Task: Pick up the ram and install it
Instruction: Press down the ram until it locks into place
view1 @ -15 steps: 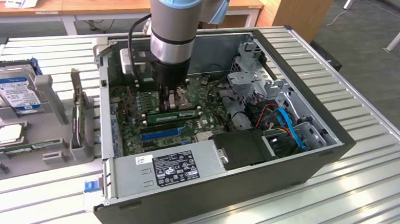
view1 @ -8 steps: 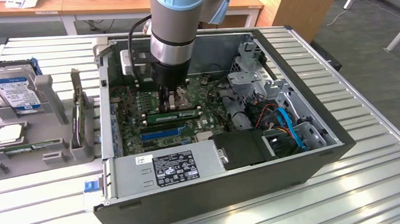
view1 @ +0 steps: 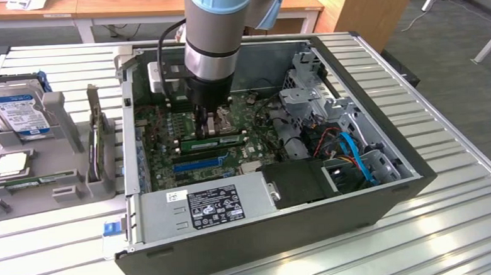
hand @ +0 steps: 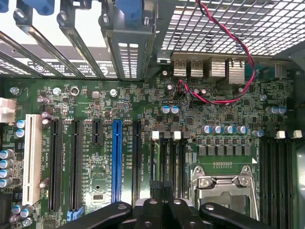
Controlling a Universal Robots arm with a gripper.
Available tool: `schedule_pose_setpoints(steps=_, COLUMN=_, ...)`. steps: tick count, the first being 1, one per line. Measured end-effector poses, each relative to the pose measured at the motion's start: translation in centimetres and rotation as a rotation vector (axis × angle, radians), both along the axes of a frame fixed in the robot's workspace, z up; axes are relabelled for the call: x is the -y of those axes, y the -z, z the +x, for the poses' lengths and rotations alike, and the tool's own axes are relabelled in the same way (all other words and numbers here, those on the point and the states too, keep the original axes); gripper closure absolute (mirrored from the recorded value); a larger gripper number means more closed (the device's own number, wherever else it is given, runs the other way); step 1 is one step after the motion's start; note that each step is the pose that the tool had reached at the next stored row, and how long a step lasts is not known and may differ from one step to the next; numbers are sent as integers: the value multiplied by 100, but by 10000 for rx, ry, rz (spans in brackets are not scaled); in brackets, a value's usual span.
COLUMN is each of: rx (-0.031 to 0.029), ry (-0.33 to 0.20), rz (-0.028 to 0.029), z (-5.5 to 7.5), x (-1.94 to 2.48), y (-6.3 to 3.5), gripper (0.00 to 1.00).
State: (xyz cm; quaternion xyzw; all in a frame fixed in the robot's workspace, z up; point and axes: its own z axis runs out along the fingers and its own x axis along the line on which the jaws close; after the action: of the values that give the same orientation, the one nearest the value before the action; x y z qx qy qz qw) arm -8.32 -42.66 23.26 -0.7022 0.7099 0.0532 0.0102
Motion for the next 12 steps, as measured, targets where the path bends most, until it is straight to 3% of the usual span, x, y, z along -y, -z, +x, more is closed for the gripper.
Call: schedule_pose_setpoints(steps=12, rx=-2, ry=0, rz=-4, z=0, x=0, y=23, gripper=90)
